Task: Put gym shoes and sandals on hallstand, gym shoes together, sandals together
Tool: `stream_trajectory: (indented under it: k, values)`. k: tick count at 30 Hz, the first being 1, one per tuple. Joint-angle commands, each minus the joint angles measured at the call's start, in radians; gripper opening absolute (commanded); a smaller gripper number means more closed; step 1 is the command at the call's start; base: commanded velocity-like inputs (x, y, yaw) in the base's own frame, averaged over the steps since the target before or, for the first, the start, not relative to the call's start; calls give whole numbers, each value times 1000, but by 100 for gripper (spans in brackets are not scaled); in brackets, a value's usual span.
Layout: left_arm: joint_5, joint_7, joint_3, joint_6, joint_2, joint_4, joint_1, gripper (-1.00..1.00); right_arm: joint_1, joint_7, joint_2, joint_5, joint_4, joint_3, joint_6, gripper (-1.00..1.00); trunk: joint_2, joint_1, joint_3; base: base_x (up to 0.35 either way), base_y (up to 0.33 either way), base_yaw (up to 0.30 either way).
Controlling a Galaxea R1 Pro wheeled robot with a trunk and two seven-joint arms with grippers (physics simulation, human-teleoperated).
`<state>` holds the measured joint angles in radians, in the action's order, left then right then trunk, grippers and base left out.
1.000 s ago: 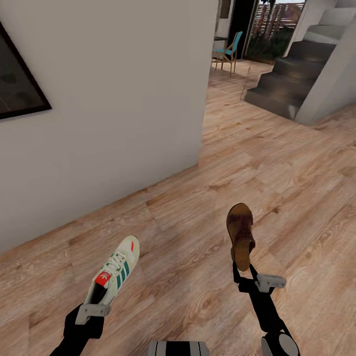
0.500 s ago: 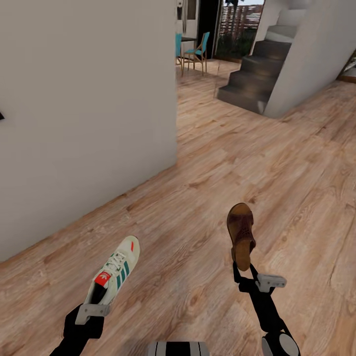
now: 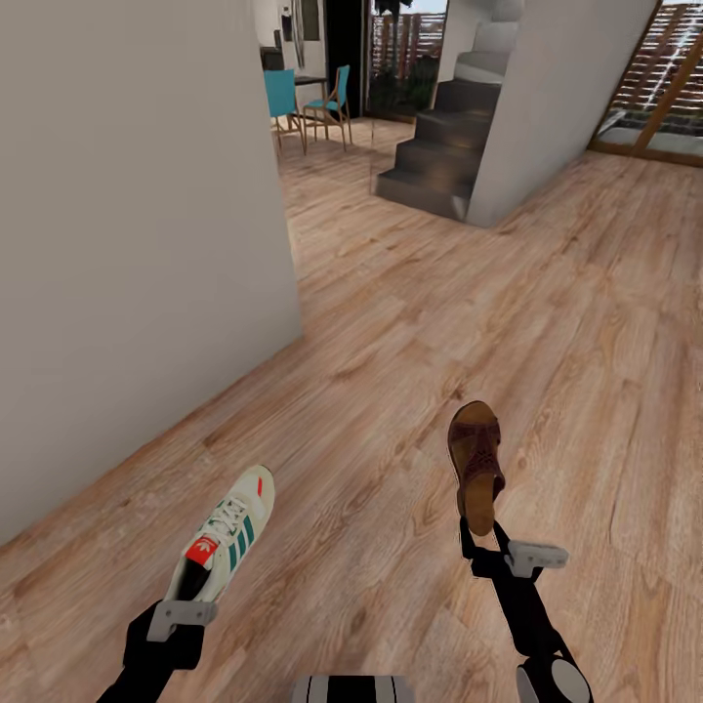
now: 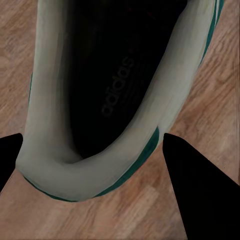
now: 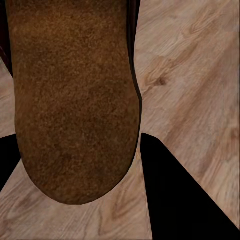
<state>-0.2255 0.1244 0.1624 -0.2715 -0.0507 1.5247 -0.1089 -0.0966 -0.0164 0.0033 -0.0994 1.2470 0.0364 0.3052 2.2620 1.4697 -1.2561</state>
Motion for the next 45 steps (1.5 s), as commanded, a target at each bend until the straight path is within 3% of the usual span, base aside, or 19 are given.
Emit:
stream_trajectory:
  k: [1, 28, 38, 45]
  values:
    - [0, 1, 0, 0, 0, 0, 0, -100, 0, 0, 0, -3, 0, 0, 0, -100, 0, 0, 0, 332, 0, -300]
    - [0, 1, 0, 0, 0, 0, 0, -100, 0, 0, 1, -3, 0, -1, 0, -100, 0, 0, 11, 333, -22, -296]
    - [1, 5, 1, 1, 3, 0, 1, -100, 0, -7, -3, -1, -7, -2, 0, -100, 0, 0, 12, 334, 0, -51]
    - [5, 13, -1, 2, 4, 0, 1, -100, 0, -7, -4, -1, -108, -3, 0, -100, 0, 0, 12, 334, 0, -1]
